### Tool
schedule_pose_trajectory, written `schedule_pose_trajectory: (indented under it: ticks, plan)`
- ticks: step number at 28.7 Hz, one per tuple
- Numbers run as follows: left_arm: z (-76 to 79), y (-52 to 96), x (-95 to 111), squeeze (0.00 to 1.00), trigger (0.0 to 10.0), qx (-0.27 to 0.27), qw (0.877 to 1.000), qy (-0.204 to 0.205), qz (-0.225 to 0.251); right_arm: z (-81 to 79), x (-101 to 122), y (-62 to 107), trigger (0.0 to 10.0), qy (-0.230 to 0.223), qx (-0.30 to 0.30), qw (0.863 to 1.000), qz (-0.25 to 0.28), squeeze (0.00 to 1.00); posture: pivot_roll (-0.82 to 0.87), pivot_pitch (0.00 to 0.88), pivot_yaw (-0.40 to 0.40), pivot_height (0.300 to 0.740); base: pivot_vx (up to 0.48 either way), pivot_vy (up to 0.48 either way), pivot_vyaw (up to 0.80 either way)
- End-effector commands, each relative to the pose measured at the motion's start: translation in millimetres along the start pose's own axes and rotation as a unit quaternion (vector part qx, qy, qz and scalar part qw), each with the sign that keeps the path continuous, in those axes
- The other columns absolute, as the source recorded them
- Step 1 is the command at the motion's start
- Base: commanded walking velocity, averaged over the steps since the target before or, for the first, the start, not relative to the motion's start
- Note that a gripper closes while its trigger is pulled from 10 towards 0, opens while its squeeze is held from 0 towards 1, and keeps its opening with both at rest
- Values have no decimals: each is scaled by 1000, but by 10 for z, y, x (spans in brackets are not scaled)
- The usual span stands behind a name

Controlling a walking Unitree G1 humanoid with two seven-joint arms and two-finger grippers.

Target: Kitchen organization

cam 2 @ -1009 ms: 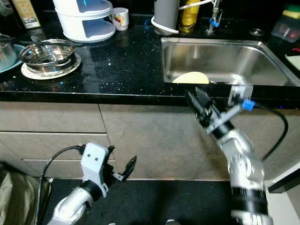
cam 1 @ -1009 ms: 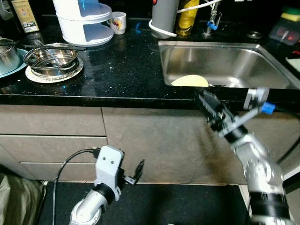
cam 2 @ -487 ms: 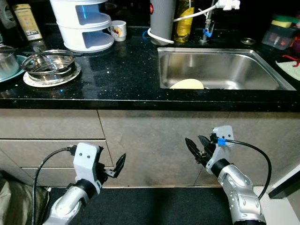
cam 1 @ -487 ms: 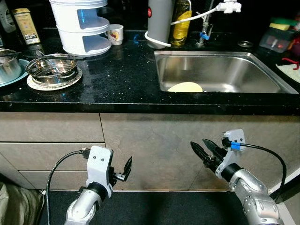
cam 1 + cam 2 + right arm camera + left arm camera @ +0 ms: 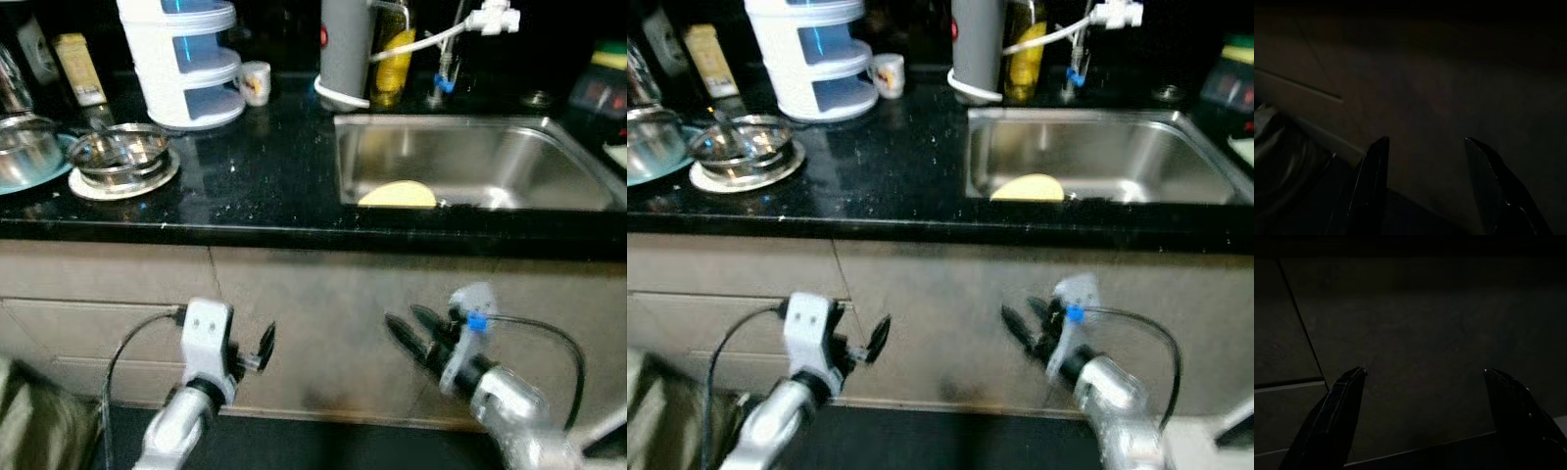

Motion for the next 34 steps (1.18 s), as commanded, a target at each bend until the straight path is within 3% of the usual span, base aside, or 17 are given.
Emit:
schedule_pose_trajectory:
  ticks: [1,9,14,20,29,34]
  plan:
    - [-26,-16,-39,0,10000,-4,1000,3,-1,-98,-40,-36,10000,12,16,1000,-3,0,81,0,-20,736,0,0,0]
    - [-24,-153,-102,0,10000,-23,1000,-2,-4,-30,-105,-106,10000,12,-7,1000,10,0,57,0,1,736,0,0,0]
    - [-105,-271,-181,0,10000,-24,999,33,-12,161,-196,-114,10000,27,-55,998,-7,0,53,0,0,736,0,0,0]
    - [-109,-366,-228,0,10000,-32,999,37,-19,329,-208,-87,10000,32,-112,993,7,0,37,0,17,736,0,0,0]
    - [-181,-194,-279,0,10000,-29,999,2,-16,428,-247,23,10000,64,-177,982,16,0,63,0,-3,736,0,0,0]
    - [-193,-235,-308,0,10000,-30,999,-20,-16,532,-225,8,10000,70,-208,975,23,0,57,0,-8,736,0,0,0]
Point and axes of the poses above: a point about 5 cm out from each wrist's last joint towards the gripper, its own y axis pointing back from the gripper into the wrist, its own x axis along the axis of the wrist's last joint, z = x × y, the point moved 4 cm from there along -y, pointing out of the wrist towards the gripper, and after that the axes turned 12 degrees about -y, right-handed, at the moved point
